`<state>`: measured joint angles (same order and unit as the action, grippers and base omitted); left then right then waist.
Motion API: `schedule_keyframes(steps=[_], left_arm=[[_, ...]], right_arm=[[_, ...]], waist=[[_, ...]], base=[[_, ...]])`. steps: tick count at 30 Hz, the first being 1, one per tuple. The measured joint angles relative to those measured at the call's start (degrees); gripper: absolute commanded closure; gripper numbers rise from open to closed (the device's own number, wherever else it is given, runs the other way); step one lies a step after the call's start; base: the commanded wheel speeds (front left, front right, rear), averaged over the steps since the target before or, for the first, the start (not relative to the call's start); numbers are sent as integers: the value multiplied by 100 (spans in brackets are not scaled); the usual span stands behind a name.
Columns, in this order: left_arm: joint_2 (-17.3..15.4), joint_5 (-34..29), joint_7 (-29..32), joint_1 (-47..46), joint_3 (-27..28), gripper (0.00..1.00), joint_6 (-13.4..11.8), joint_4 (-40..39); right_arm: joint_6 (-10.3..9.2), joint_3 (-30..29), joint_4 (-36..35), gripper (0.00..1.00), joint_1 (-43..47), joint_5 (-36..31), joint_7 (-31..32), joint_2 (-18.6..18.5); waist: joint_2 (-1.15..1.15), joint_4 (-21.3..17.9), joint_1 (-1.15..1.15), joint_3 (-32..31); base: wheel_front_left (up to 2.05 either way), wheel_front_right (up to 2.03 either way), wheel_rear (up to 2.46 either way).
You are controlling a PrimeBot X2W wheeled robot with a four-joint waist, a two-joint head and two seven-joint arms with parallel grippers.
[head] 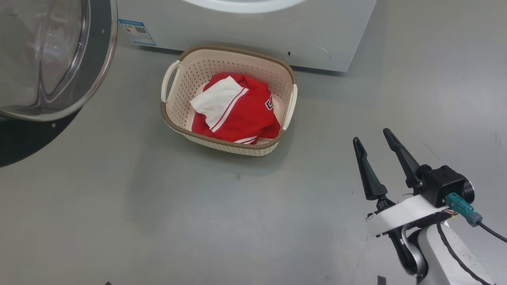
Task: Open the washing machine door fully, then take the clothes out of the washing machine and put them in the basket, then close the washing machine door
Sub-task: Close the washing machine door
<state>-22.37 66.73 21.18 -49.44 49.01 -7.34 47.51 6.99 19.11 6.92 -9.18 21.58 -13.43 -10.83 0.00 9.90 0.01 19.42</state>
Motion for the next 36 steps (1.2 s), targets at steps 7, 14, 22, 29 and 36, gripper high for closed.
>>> schedule_keyframes(steps=[7,14,22,29,36], left_arm=[[-160,-86,213,-221,-90,100,0,365],[-283,-130,422,-320,-172,100,0,569],[-235,-143,739,-361,-301,100,0,724],[-100,-135,1065,-361,-386,100,0,775],[70,-123,1369,-336,-497,100,68,788]], right_arm=[[0,-8,0,0,-2,0,0,-10],[0,-12,4,0,-14,1,-7,-11],[0,-32,99,0,-37,20,-11,-2],[0,-37,174,0,-37,58,-52,27],[0,-52,247,0,-30,59,-53,56]], waist=[[0,-36,0,29],[0,-56,0,27],[0,-33,-1,-59],[0,16,0,-217],[0,73,-1,-404]], base=[[0,0,0],[0,0,0],[0,0,0],[0,0,0],[0,0,0]])
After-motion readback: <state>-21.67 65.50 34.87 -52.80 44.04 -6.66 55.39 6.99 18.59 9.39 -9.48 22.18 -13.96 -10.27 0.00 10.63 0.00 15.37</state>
